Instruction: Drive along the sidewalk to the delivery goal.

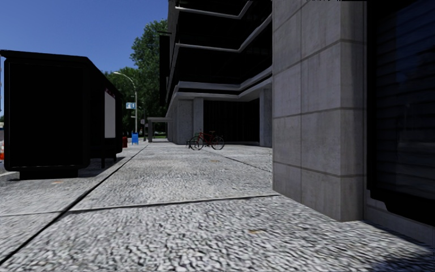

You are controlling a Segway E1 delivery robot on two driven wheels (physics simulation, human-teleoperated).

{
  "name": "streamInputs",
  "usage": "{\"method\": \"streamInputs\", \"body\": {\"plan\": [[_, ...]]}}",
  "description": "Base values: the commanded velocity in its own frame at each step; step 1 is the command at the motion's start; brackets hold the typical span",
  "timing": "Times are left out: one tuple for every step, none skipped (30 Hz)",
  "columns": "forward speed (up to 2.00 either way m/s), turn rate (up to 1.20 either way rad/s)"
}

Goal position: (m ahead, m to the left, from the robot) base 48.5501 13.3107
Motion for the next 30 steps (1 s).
{"method": "streamInputs", "body": {"plan": [[2.00,0.62],[2.00,0.62],[2.00,0.62],[2.00,0.62],[2.00,0.62],[2.00,0.61],[2.00,0.61],[2.00,0.58],[2.00,0.46],[2.00,0.00],[2.00,0.00],[2.00,0.00],[2.00,0.00],[2.00,0.00],[2.00,0.00],[2.00,0.00],[2.00,0.00],[2.00,0.00],[2.00,0.00],[2.00,0.00],[2.00,0.00],[2.00,0.00],[2.00,0.00],[2.00,0.00],[2.00,0.00],[2.00,0.00],[2.00,0.00],[2.00,0.00],[2.00,0.00],[2.00,0.00]]}}
